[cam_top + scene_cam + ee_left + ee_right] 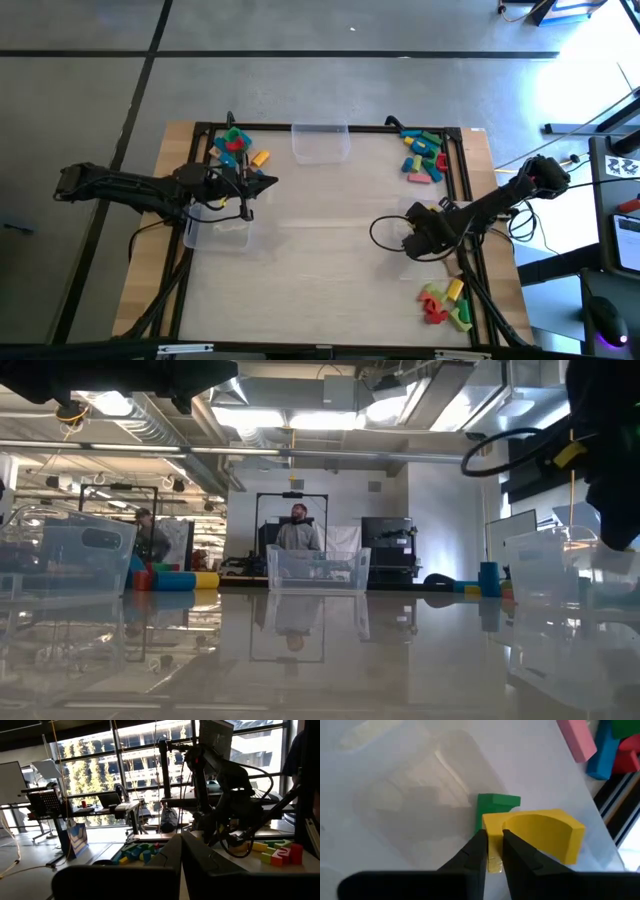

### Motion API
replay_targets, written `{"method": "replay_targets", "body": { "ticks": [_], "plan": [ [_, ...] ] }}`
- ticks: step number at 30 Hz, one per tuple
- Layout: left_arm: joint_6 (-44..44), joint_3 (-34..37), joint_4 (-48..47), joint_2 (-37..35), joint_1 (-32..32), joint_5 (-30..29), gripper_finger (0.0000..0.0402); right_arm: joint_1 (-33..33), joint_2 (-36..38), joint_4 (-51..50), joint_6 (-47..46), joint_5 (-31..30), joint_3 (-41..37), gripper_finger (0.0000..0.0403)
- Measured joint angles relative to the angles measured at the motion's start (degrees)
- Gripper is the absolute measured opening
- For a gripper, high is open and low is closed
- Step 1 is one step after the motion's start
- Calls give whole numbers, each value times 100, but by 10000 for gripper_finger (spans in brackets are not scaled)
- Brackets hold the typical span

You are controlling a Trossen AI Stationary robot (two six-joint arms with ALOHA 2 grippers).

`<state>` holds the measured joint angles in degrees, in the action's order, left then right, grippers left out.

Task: Sort blocks by size
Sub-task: Put the yellow arch block into the bottom right transparent bin, then put the orange arch block into the bottom right transparent bin

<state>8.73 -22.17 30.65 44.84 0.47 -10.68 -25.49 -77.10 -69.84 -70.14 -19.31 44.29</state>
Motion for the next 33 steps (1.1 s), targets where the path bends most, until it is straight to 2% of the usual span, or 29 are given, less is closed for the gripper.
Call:
{"method": "replay_targets", "body": {
  "ticks": [5, 8, 14, 18, 25, 33],
  "plan": [
    [-108, 0, 1, 0, 0, 0, 4, 88, 0, -29, 161, 236, 18, 118],
    [-79, 0, 2, 0, 0, -2, 4, 67, 0, -127, 161, 335, 280, 149],
    [-81, 0, 0, 0, 0, -2, 4, -461, 13, -153, 152, 663, 1062, 189],
    [-83, 0, -2, 0, 0, -1, 4, -997, 17, 119, -123, 941, 1325, 198],
    [-83, 0, -3, 0, -1, -1, 4, -1932, -172, 635, -796, 1246, 1325, 200],
    [-83, 0, 2, 0, -2, -2, 4, -2582, -647, 1413, -1113, 1718, 1325, 200]
  ]
}}
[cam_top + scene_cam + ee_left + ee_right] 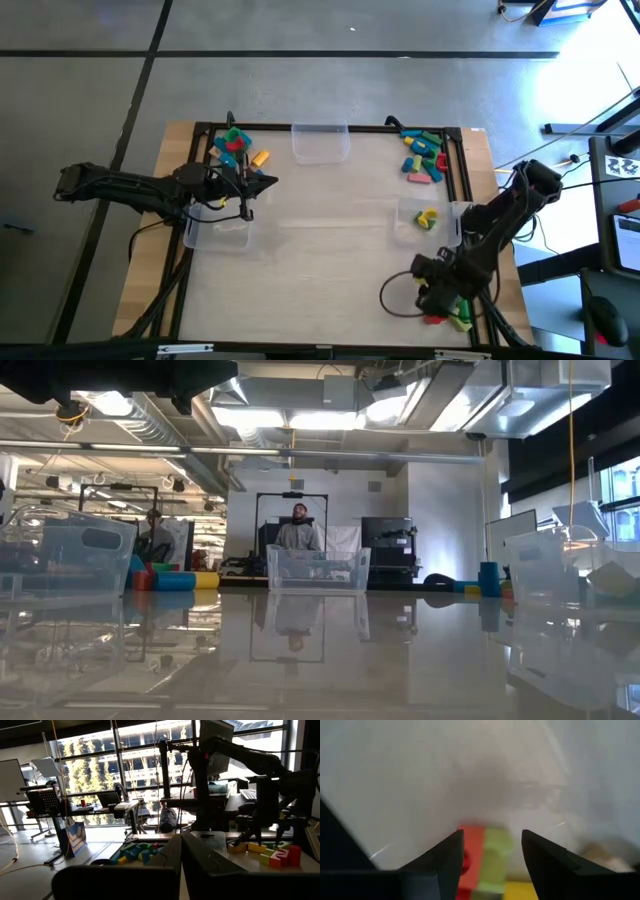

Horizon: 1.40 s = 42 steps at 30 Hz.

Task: Sort blocks by size
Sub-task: Put the orange arch block into the bottom right transparent bin

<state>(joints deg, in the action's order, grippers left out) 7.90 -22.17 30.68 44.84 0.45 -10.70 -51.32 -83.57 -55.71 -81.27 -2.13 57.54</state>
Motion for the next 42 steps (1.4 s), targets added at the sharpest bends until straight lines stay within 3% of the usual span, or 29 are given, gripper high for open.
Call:
{"method": "replay_targets", "body": {
  "ticks": [5, 12, 18, 28, 34, 42],
  "plan": [
    [0, 0, 0, 0, 2, 1, 4, -175, -334, 221, -280, 518, -1, 200],
    [6, 0, 0, 0, 2, 0, 4, -152, -765, 235, -280, 730, -2, 198],
    [13, 0, 0, 0, 0, 1, 4, -155, -1029, 237, -274, 1024, 1, 170],
    [22, 2, -2, 0, 0, 2, 4, -153, -1125, 255, -243, 746, -61, 118],
    [7, 2, -4, -2, 0, 0, 4, -71, -1130, 586, -564, 924, -353, 98],
    [4, 2, -1, -2, 1, 0, 4, 129, -1113, 536, -291, 1030, -446, 81]
  ]
}}
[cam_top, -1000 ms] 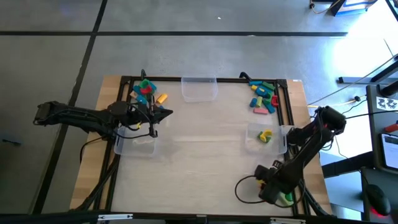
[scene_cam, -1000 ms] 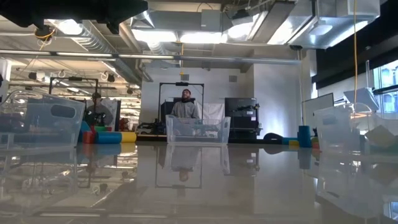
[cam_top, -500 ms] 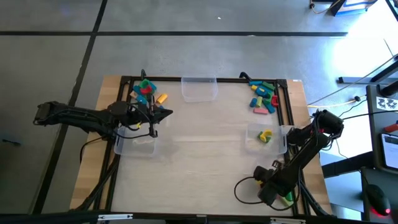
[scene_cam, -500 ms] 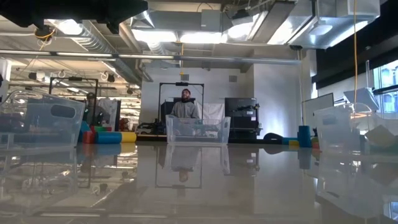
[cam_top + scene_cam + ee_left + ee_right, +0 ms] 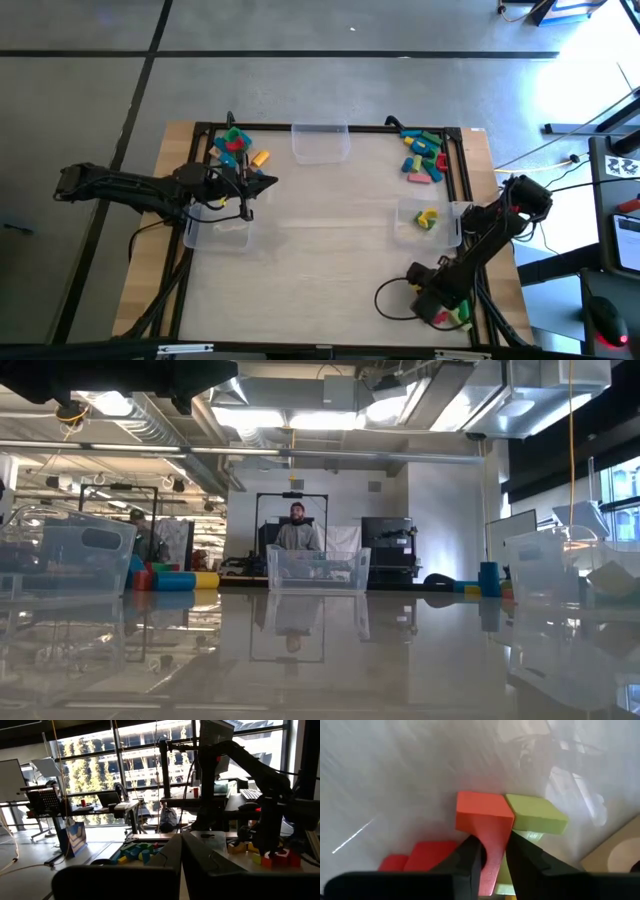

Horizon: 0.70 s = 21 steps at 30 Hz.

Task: Sort blocks by size
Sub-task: Put the orange arch block into the bottom right transparent bin

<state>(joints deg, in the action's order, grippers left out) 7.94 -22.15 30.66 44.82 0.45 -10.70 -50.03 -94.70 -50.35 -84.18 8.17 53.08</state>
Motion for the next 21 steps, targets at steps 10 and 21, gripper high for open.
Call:
{"method": "replay_targets", "body": {
  "ticks": [10, 21],
  "plan": [
    [0, 0, 3, 0, -1, 1, 4, 146, 65, -48, 253, 340, -23, 59],
    [0, 0, 4, 0, 0, 0, 4, 145, 417, -365, 223, 34, 293, 62]
  ]
}}
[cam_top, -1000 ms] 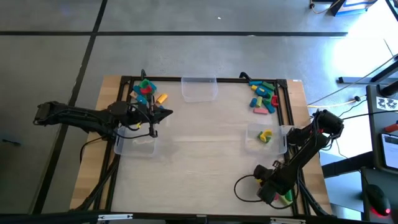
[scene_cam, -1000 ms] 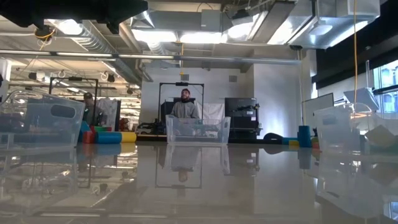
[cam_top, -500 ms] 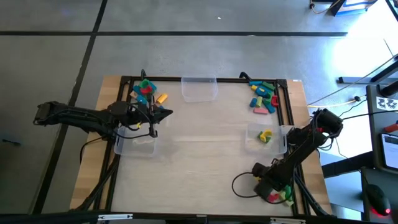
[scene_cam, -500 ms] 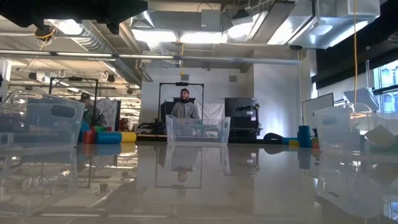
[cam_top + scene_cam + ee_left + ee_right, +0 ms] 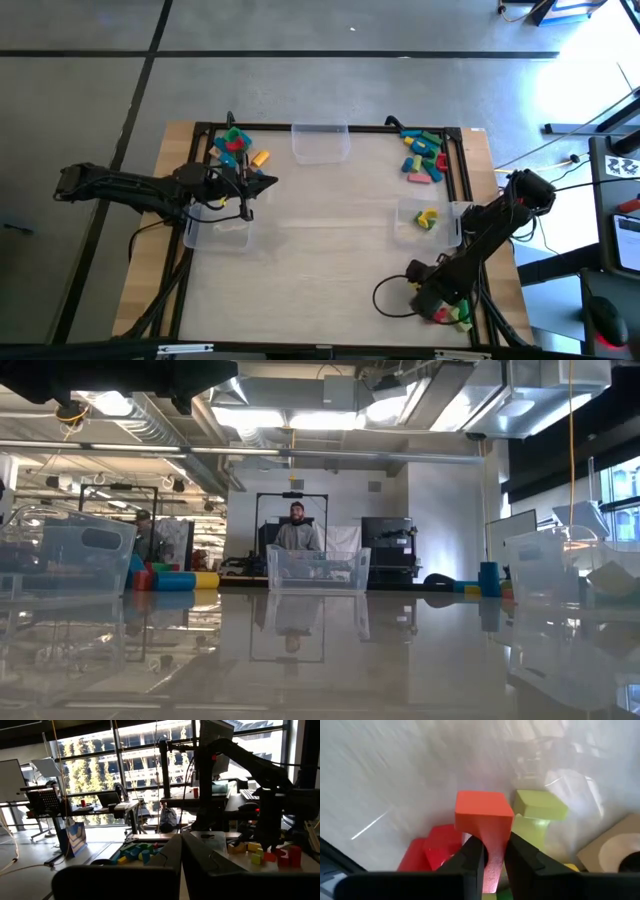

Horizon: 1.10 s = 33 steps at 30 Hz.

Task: Sort blocks by size
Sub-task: Put the orange arch block into the bottom right transparent bin

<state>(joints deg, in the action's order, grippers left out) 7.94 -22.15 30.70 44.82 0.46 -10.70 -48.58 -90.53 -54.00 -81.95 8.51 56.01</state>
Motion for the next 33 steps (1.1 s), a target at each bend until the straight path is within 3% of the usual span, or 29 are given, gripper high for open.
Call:
{"method": "replay_targets", "body": {
  "ticks": [11, 23, 33],
  "plan": [
    [95, 0, 2, 0, -1, 0, 4, 174, 468, -844, 155, -794, 111, 62],
    [104, 0, 0, 0, -1, 1, 4, 1115, 1140, -1668, 1054, -2402, 113, 62],
    [81, 0, -7, 0, -1, 0, 4, 2034, 1198, -1910, 1478, -3289, -91, 62]
  ]
}}
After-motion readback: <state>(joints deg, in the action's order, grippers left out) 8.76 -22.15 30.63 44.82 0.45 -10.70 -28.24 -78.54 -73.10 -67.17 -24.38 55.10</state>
